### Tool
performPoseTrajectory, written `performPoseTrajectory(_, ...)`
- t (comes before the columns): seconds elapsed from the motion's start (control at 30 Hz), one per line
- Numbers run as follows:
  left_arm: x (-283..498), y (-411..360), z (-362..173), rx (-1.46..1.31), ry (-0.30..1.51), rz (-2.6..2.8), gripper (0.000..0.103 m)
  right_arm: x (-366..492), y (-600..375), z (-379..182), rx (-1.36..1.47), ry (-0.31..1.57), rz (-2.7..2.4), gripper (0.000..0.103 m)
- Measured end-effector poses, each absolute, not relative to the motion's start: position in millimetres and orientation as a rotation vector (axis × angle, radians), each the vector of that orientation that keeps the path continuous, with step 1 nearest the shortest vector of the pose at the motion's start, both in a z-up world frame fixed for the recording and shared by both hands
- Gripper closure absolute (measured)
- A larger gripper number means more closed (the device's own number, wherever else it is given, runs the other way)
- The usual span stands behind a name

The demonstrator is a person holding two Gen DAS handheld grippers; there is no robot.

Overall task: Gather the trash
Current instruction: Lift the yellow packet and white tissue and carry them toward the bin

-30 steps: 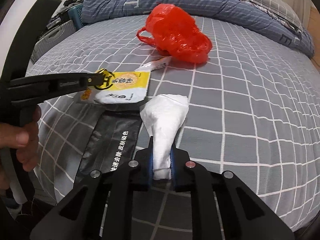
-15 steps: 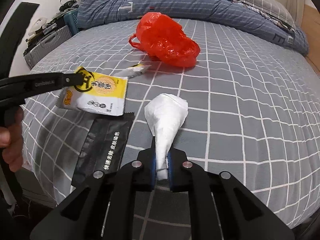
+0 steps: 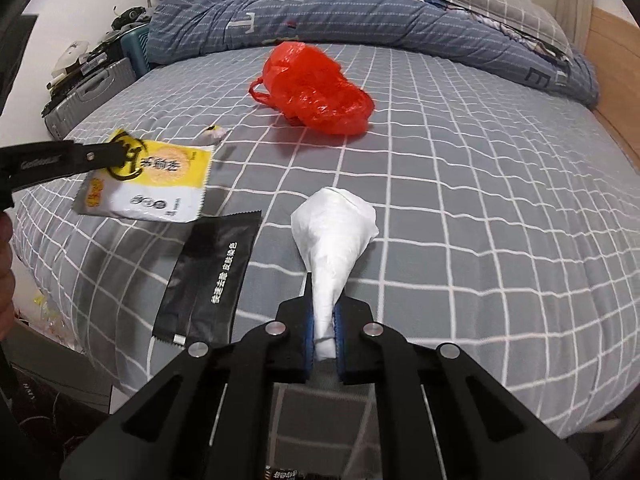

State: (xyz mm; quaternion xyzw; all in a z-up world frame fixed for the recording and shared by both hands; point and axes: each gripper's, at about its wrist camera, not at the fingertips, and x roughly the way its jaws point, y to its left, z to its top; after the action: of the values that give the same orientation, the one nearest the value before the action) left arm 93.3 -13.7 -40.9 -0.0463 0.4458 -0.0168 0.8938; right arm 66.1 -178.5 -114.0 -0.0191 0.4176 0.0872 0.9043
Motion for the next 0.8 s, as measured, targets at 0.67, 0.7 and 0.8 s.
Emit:
performPoseTrajectory(0.67, -6, -9, -5, -0.161, 0.904, -0.052, 0.099, -20, -172, -55, -0.024, 0.816, 0.185, 0.097)
performPoseTrajectory(0.7, -13, -9, -4, -0.166, 0.903, -0.055, 0.099, -27, -171, -52, -0.026, 0.811, 0.185, 0.097)
performPoseTrajectory(0.8, -29, -12, -2, -0.181, 0.904, -0.067, 0.099, -42, -169, -45, -0.026, 0.806, 0.182, 0.097)
